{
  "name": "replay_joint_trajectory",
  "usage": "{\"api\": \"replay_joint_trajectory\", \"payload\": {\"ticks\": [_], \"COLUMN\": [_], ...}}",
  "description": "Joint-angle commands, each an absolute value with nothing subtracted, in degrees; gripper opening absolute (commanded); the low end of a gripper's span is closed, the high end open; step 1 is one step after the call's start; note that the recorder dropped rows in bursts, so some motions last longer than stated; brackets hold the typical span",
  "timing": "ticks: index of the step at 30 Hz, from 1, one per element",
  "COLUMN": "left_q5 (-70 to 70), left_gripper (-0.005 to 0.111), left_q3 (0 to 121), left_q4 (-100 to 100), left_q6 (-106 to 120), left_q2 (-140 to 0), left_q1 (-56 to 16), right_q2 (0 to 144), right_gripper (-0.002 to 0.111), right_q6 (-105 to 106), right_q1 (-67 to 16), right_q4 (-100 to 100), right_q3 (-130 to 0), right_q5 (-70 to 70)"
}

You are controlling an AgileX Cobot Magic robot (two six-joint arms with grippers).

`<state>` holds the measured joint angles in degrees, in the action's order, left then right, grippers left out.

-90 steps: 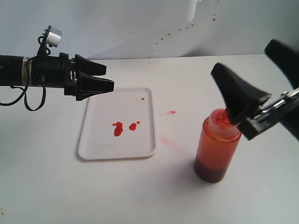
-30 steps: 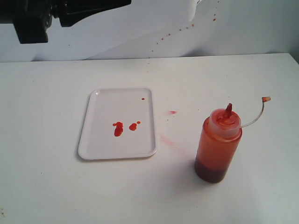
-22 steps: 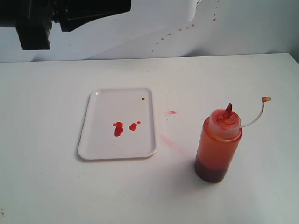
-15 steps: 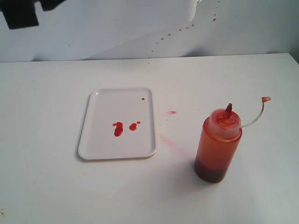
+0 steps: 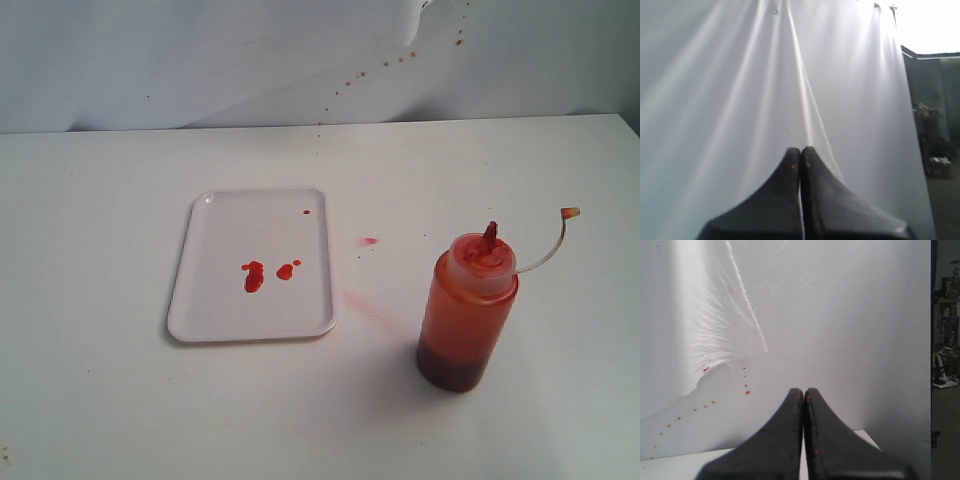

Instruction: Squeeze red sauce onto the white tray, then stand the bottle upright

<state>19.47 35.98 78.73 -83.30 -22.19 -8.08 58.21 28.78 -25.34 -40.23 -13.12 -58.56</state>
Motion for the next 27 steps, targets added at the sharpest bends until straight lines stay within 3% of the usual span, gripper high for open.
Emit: {"api": "replay_joint_trajectory", "payload": {"ticks": [1,10,20,27], "left_q5": [15.58,12.25,12.94,3.96], "left_gripper": [0.000,0.000,0.000,0.000], "left_q3": [31.61,27.88,27.38,18.03], "left_q4": [74.98,68.92,65.50,4.02], "left_q6": [-83.85,-83.85,-80.90,-13.17], "left_q2": [-14.61,-0.92,0.00,-0.59], "left_q1": [-3.08,0.05,0.05,0.05], "right_q2": [58.27,58.27,58.27,58.27], "right_gripper": [0.000,0.000,0.000,0.000], "right_q6": [28.70,28.70,28.70,28.70], "right_q1": [-25.24,-25.24,-25.24,-25.24], "right_q4": [-39.53,-39.53,-39.53,-39.53], "right_q3": [-13.13,-13.13,-13.13,-13.13], "right_q5": [-58.76,-58.76,-58.76,-58.76]}}
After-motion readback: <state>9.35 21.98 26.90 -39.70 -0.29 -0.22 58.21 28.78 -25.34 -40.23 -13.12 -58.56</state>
